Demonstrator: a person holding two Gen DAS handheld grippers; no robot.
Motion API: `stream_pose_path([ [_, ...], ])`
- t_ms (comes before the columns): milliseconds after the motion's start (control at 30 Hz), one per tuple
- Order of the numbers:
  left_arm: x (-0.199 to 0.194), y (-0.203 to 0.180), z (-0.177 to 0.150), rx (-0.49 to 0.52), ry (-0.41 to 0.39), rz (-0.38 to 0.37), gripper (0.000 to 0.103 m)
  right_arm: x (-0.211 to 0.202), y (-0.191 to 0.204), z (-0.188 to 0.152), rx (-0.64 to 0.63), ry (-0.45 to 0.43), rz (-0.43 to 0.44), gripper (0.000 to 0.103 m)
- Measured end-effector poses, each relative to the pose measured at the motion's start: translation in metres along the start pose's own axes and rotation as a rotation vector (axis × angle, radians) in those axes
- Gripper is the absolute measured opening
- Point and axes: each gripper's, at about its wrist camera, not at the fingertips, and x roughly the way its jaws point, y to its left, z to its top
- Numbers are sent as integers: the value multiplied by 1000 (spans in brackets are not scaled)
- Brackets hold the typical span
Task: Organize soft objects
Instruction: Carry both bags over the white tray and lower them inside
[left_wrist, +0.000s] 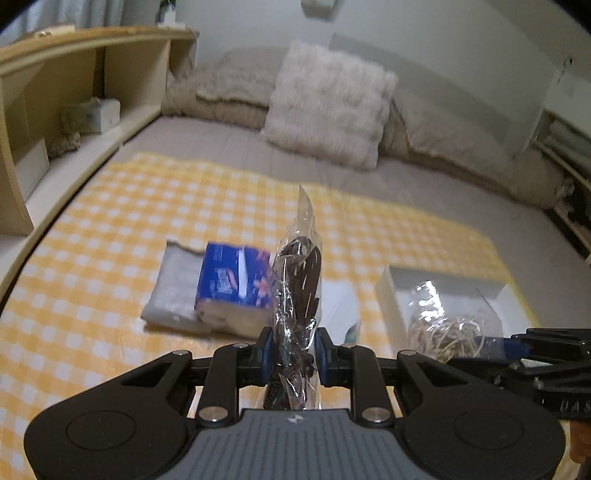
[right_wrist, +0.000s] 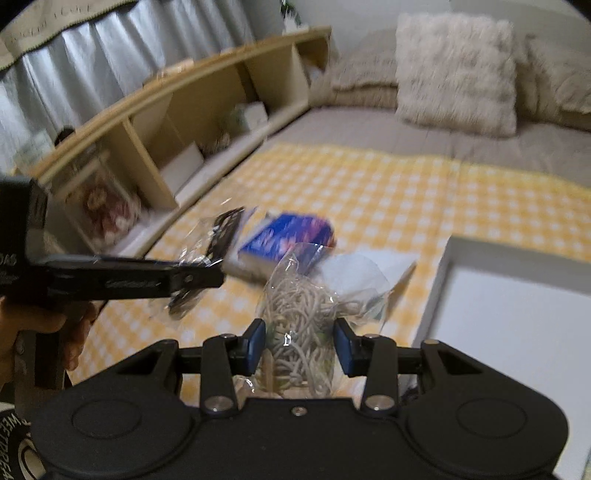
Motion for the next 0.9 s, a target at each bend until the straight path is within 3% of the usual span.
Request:
stream_pose_path([
  [400,-48,-23,1,-50,-154,-60,25,-73,-37,5,25,-194,-79,41],
  [700,-50,-57,7,-68,-196,-143,25,-106,-66,-7,62,-241,-134,41],
  [900,-32,-93,9,-69,-153,-240,25,-120,-92,-18,98,-235,-187,41],
])
